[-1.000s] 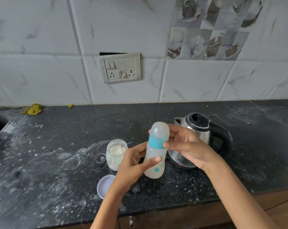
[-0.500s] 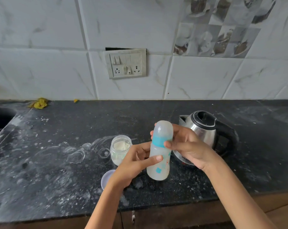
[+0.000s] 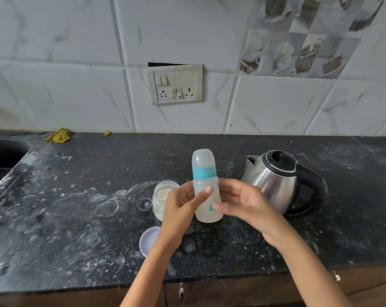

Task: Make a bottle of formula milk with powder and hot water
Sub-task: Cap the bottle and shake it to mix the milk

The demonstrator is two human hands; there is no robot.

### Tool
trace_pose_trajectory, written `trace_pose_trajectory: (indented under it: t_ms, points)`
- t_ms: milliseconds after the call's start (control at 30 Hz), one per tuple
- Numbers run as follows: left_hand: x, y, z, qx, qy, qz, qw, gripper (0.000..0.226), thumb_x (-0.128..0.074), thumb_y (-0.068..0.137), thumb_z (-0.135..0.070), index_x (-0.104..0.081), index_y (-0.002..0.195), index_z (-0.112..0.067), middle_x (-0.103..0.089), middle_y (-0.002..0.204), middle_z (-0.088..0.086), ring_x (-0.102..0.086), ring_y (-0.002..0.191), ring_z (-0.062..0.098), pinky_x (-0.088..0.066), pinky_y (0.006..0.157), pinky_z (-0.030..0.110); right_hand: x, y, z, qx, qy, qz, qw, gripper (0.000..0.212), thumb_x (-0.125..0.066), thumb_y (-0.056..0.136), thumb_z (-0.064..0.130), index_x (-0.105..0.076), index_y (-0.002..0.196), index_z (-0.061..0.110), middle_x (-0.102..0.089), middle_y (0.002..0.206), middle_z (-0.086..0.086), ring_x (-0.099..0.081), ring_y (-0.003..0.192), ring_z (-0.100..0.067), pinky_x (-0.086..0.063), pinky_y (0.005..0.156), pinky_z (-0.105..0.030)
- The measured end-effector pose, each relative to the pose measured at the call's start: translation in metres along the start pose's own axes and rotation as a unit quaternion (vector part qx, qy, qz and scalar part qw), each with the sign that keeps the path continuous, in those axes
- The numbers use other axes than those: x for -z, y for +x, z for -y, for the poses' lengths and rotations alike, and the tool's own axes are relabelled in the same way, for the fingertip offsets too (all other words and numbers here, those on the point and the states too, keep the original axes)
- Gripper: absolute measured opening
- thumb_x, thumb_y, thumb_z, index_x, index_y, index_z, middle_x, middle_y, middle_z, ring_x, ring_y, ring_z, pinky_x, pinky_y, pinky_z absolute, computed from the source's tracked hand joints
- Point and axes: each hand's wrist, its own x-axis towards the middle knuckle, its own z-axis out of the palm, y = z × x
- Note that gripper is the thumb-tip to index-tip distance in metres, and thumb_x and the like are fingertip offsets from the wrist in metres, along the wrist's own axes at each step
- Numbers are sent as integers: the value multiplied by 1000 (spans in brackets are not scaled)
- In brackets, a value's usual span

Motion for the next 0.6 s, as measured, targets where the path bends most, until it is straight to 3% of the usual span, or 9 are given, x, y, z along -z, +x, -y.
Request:
trace_pose_trajectory:
  t_ms: [133,233,400,600]
  points:
    - [-10,-1,-7,1,36,-46,998,27,-68,85,-24,-68,108,-10,-76,96,5,-72,92,21,-57,85,38,-27,4,-8,67,-146,-126,979,61,-85,71,28,-54,124,26,-71,108,12,-67,98,4,-56,79,-17]
    - [-17,1,-12,-8,79,-49,996,30,-75,78,-34,-70,102,-16,-76,91,2,-73,88,18,-57,86,45,-29,8,-10,82,-153,-196,965,56,-86,68,29,-54,114,25,-71,101,10,-66,91,7,-53,69,-11]
    - [-17,11,-22,-60,148,-150,976,33,-84,64,-39,-72,88,-20,-74,80,-6,-70,75,8,-59,67,34,-34,4,-16,159,-221,-232,934,63,-73,67,57,-55,116,21,-72,95,7,-69,82,-6,-57,63,-28]
    - [-22,11,-21,-90,102,-134,982,21,-82,73,-25,-73,89,-15,-76,83,1,-73,80,18,-59,69,48,-28,3,-14,180,-258,-223,923,67,-66,71,60,-57,121,15,-71,98,6,-68,85,-10,-57,65,-33]
